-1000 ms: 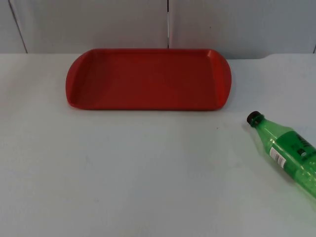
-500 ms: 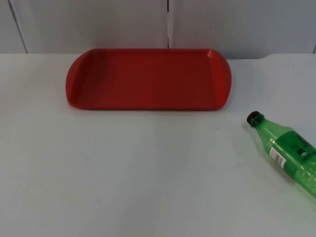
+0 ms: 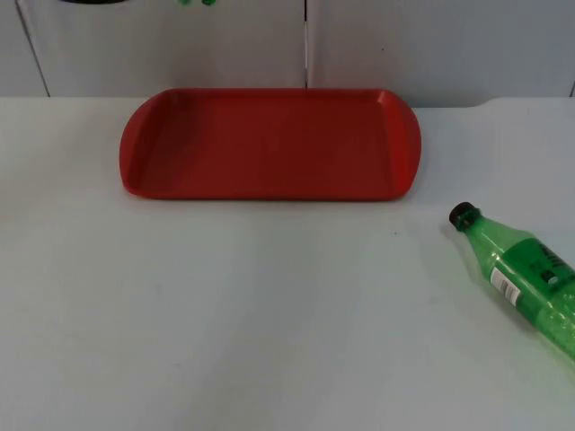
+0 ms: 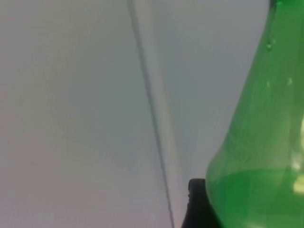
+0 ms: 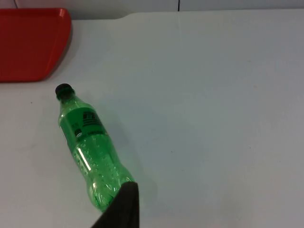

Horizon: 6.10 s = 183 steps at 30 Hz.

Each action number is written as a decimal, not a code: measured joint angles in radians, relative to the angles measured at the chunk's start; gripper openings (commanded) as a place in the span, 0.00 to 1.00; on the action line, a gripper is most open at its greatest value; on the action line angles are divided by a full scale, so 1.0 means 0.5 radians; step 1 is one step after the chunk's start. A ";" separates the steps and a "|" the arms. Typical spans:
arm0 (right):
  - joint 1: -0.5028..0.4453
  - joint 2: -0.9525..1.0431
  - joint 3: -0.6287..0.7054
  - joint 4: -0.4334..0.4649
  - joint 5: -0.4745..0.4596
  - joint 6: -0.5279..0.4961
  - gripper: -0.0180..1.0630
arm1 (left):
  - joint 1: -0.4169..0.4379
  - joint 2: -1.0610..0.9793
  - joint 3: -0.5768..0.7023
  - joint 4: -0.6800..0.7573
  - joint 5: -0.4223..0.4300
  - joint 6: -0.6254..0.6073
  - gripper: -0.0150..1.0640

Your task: Place the bottle upright on the tray.

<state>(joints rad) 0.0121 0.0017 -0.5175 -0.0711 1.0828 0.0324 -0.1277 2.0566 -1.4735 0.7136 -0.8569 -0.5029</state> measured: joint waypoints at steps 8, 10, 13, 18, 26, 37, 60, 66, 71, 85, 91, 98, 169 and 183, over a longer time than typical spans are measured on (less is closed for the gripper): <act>0.000 0.000 0.000 0.000 0.000 0.000 0.99 | 0.000 0.296 0.000 -0.222 -0.075 0.179 0.01; 0.000 0.000 0.000 0.000 0.000 0.000 0.99 | 0.000 0.341 0.000 -0.238 -0.129 0.203 0.01; 0.000 0.000 0.000 0.000 0.000 0.000 0.99 | 0.000 0.474 0.000 -0.358 -0.262 0.244 0.01; 0.000 0.000 0.000 0.000 0.000 0.000 0.99 | 0.000 0.598 0.000 -0.485 -0.295 0.333 0.01; 0.000 0.000 0.000 0.000 0.000 0.000 0.99 | 0.000 0.756 -0.073 -0.507 -0.299 0.422 0.01; 0.000 0.000 0.000 0.000 0.000 0.000 0.99 | 0.000 0.891 -0.104 -0.536 -0.302 0.561 0.01; 0.000 0.000 0.000 0.000 0.000 -0.004 0.99 | 0.000 0.915 -0.104 -0.544 -0.357 0.573 0.69; 0.000 0.000 0.000 0.000 0.000 -0.012 0.99 | 0.000 0.915 -0.104 -0.544 -0.361 0.553 0.69; 0.000 0.000 0.000 0.000 0.000 -0.012 0.99 | 0.000 0.915 -0.104 -0.544 -0.361 0.553 0.69; 0.000 0.000 0.000 0.000 0.000 -0.012 0.99 | 0.000 0.915 -0.104 -0.440 -0.377 0.541 0.99; 0.000 0.000 0.000 0.000 0.000 -0.012 0.99 | 0.013 0.915 -0.104 -0.414 -0.373 0.439 0.99; 0.000 0.000 0.000 0.000 0.000 -0.012 0.99 | 0.083 0.901 -0.021 -0.386 -0.390 0.393 0.99; 0.000 0.000 0.000 0.000 0.000 -0.012 0.99 | -0.050 -2.098 1.275 -0.644 2.438 0.331 0.99; 0.000 0.000 0.000 0.000 0.000 -0.004 0.99 | -0.174 -2.319 1.292 -1.254 2.608 0.926 0.99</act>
<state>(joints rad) 0.0121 0.0017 -0.5175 -0.0711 1.0828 0.0305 -0.2147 0.8969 -0.8276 0.0866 0.4470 -0.0401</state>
